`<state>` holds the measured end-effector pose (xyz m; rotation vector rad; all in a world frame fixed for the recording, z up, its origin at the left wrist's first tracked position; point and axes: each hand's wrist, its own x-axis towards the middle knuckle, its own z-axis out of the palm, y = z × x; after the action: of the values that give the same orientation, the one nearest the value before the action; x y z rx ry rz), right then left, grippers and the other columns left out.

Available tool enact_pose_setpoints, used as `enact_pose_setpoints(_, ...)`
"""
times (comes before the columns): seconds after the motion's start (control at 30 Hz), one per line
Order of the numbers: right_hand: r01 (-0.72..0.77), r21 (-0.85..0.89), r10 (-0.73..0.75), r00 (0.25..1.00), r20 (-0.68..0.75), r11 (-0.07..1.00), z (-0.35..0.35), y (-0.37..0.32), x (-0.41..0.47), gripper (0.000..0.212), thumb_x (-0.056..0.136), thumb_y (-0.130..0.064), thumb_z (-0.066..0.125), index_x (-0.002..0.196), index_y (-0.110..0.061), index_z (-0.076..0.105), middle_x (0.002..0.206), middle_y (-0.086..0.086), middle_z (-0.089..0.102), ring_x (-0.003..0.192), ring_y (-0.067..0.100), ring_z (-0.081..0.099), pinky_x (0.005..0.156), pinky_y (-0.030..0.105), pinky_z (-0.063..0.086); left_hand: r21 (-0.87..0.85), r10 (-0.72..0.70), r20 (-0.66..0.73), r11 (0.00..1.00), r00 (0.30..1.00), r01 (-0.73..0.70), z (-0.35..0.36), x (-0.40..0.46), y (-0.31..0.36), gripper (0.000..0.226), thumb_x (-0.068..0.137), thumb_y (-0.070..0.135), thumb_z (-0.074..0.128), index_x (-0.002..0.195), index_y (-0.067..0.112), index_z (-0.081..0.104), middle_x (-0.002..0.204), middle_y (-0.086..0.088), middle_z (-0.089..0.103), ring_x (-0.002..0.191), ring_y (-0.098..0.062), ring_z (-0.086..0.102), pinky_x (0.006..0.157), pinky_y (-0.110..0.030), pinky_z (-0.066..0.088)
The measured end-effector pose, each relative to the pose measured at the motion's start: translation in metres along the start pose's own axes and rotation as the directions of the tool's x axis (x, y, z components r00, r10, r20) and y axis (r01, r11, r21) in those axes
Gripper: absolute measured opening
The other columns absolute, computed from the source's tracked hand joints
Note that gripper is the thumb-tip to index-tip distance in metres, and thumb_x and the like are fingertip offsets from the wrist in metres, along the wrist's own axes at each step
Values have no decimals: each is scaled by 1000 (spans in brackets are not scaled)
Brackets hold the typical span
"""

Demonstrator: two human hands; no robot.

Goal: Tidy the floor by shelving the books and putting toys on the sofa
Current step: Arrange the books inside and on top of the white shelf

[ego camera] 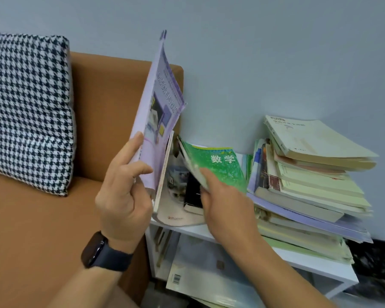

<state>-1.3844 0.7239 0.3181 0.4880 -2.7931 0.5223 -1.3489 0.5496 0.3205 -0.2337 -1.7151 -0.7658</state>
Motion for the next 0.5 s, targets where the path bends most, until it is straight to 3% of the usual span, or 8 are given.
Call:
enact_pose_setpoints(0.07,58,-60,-54,995,79,996,4,-6,-6,52,101,-32,45,150,-39,28,124,-3,64,97,35,66,65,38,38,-11,2,-33,1000,999,-2,-2,0,-1,34,82,-28,41,90,-3,61,134,-24,58,124,4,53,79,-27,49)
enact_pose_setpoints(0.17,108,-116,-92,987,133,987,9,-6,-7,55,100,-38,46,150,-38,25,133,-6,57,103,32,64,68,37,40,-9,13,-53,1000,999,-14,-3,2,-1,38,84,-30,41,92,1,60,134,-24,58,122,10,51,79,-24,48)
enact_pose_setpoints(0.27,153,-189,-117,975,187,970,18,-5,-11,59,97,-42,52,150,-35,26,132,-5,54,107,30,61,67,36,39,34,18,-100,999,995,-14,-6,2,3,28,88,-28,41,88,-10,62,133,-27,57,128,-5,54,90,-21,47)
enact_pose_setpoints(0.37,195,-237,-141,964,225,952,25,-6,-13,59,96,-46,54,148,-30,30,130,-2,52,108,29,58,64,36,38,49,61,-162,997,985,-54,-8,4,7,25,90,-26,39,88,-13,60,132,-29,54,132,-19,54,103,-30,45)
enact_pose_setpoints(0.43,202,-207,-152,960,233,957,24,0,-13,57,94,-56,55,143,-31,38,131,-5,54,113,27,57,69,37,45,36,58,-168,998,984,-52,-5,4,8,24,89,-27,40,89,-13,59,133,-29,52,135,-21,51,108,-38,43)
enact_pose_setpoints(0.5,55,16,-57,971,233,998,16,11,-8,60,90,-67,56,141,-36,49,135,-12,58,120,19,57,88,38,51,-11,-16,-148,1000,989,15,0,0,9,26,89,-26,39,92,-10,58,136,-28,50,137,-21,49,110,-41,41)
